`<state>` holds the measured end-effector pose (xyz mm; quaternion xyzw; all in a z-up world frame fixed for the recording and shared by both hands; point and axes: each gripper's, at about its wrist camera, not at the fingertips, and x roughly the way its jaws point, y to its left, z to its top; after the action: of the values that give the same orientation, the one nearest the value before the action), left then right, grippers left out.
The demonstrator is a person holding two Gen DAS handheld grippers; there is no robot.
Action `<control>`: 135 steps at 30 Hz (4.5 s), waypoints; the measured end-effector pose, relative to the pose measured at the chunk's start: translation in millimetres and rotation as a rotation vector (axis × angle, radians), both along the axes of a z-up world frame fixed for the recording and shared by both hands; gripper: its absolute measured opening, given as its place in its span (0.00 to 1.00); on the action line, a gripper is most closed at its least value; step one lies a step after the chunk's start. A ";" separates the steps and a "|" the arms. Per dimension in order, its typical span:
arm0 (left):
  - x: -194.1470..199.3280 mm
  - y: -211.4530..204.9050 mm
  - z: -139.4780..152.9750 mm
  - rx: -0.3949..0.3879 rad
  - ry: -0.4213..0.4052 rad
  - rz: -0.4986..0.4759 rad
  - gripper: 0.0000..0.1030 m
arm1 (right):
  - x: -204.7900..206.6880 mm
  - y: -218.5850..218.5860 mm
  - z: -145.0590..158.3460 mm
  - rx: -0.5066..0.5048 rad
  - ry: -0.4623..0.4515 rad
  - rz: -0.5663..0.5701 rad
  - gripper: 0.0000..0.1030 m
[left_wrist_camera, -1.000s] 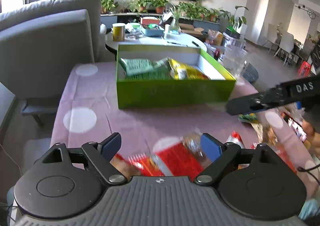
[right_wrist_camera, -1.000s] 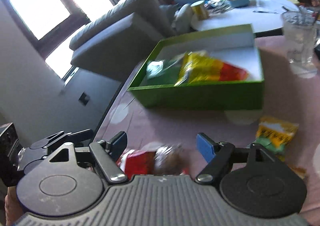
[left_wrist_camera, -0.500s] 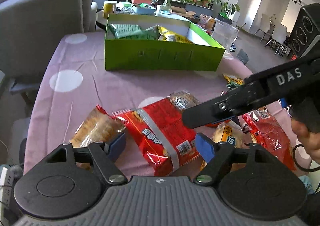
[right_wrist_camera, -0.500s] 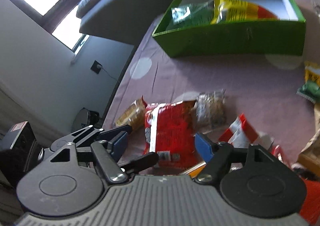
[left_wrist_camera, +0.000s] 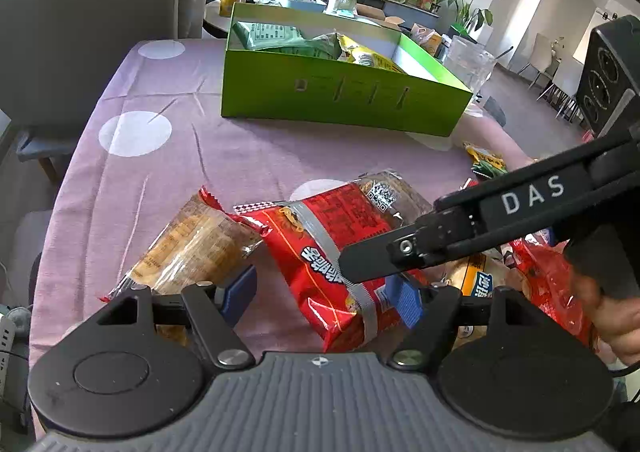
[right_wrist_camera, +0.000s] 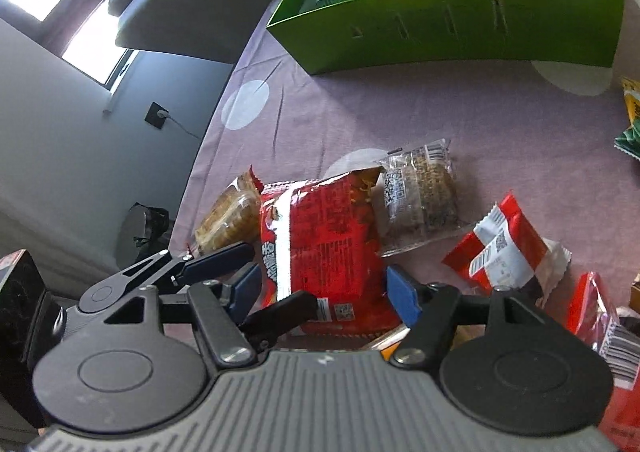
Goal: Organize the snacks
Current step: 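Move both grippers to the red silver-striped bag and grasp it, then lift the red silver-striped bag with both grippers over the green box, then lower the red striped bag into the box and open both grippers, then move both grippers back to the large red cookie-print bag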
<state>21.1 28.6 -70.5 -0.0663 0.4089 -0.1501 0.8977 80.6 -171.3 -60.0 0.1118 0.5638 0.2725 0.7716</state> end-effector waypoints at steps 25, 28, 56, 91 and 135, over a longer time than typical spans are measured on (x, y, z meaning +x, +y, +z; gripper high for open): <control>-9.3 -9.9 40.6 0.016 -0.133 -0.030 0.59 | -10.5 2.2 30.6 0.048 -0.129 0.021 0.27; -4.5 -11.9 50.0 0.030 -0.161 -0.032 0.59 | -8.9 2.0 39.2 0.061 -0.154 0.018 0.27; 89.9 -44.4 97.9 0.118 -0.312 -0.078 0.63 | 70.1 -19.3 78.0 0.141 -0.267 -0.115 0.27; 207.9 -24.3 69.6 0.131 -0.285 0.008 0.83 | 187.6 1.2 44.5 0.186 -0.246 -0.205 0.34; 9.0 -52.1 71.8 0.039 -0.256 -0.034 0.88 | -7.5 -109.1 52.4 0.093 -0.280 -0.252 0.54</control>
<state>30.2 -23.5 1.3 -0.0219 0.2948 -0.1647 0.9410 73.1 -280.4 -7.5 0.1781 0.4193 0.2122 0.8645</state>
